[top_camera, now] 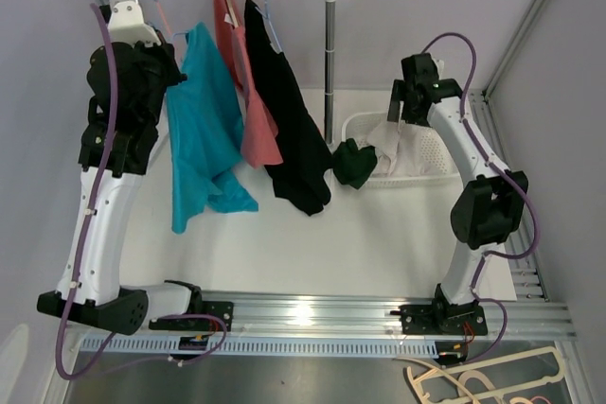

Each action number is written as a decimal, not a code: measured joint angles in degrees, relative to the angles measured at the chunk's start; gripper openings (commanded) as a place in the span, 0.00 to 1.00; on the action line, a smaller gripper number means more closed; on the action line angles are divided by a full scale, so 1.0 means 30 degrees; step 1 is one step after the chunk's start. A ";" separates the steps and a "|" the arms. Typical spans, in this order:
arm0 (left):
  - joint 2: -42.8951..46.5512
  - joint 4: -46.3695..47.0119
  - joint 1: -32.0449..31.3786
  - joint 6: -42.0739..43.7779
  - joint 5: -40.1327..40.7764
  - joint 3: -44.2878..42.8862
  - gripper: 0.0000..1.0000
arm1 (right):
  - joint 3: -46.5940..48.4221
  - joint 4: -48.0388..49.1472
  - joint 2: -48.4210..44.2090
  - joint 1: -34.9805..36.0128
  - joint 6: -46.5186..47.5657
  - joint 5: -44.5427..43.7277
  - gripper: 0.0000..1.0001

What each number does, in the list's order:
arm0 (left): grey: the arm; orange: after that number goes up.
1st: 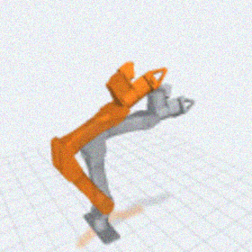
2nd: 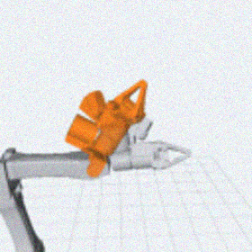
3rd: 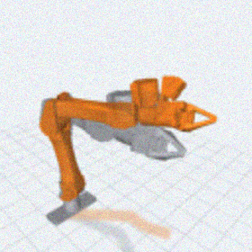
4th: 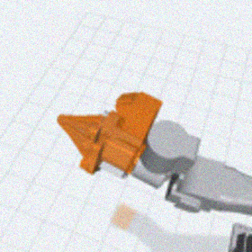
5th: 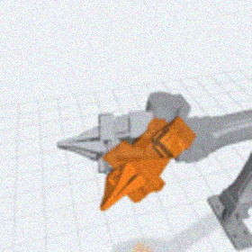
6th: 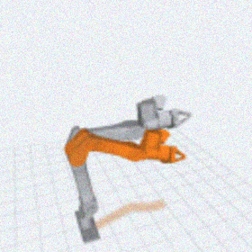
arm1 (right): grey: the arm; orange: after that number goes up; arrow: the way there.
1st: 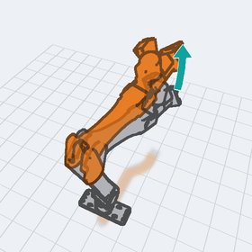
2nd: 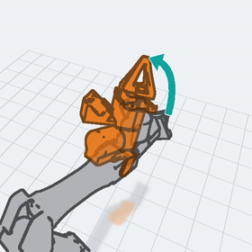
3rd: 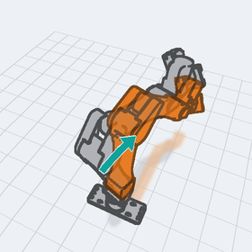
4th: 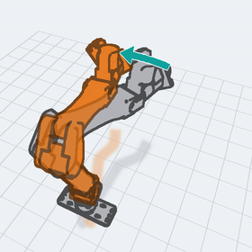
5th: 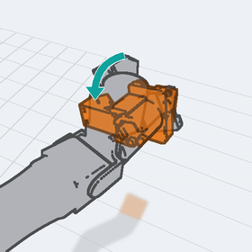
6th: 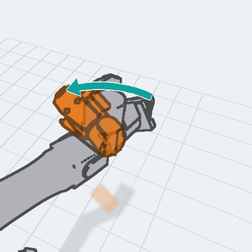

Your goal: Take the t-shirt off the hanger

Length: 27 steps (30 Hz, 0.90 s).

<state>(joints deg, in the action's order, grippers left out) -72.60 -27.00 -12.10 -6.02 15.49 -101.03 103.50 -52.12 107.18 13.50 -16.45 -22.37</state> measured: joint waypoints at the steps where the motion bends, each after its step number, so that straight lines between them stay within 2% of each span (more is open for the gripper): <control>1: 0.0117 -0.0022 -0.0036 0.0000 0.0087 0.0000 0.01 | 0.0758 0.0117 0.0029 0.0000 0.0007 -0.0073 0.99; 5: 0.0772 0.0051 -0.0211 -0.0022 0.0313 0.0306 0.01 | 0.1741 0.0838 -0.0138 0.0561 0.0284 -0.0233 0.99; 10: 0.1472 -0.0131 -0.0597 -0.0386 0.0933 0.0962 0.01 | -0.0933 0.2652 -0.2113 0.2091 0.1027 0.1027 0.99; 14: 0.1916 -0.0211 -0.1348 -0.0889 0.2200 0.1851 0.01 | -0.2696 0.3971 -0.5209 0.3169 0.1552 0.2863 1.00; 18: 0.2973 -0.0051 -0.3016 -0.1428 0.4714 0.3985 0.01 | -0.4204 0.5610 -0.9639 0.4532 0.1719 0.4080 0.99; 23: 0.3206 -0.1260 -0.4182 -0.3351 0.7155 0.4386 0.01 | -0.6572 0.7825 -1.4404 0.8131 0.1763 0.5370 1.00; 27: 0.3009 -0.3169 -0.4962 -0.5173 0.9340 0.3956 0.01 | -0.9865 0.9668 -1.6378 1.1038 0.1399 0.6127 0.99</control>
<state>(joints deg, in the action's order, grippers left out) -63.57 -36.51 -26.98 -21.54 43.51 -89.17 73.91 -23.11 58.04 46.61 -12.25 -3.99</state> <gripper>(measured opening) 0.011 0.993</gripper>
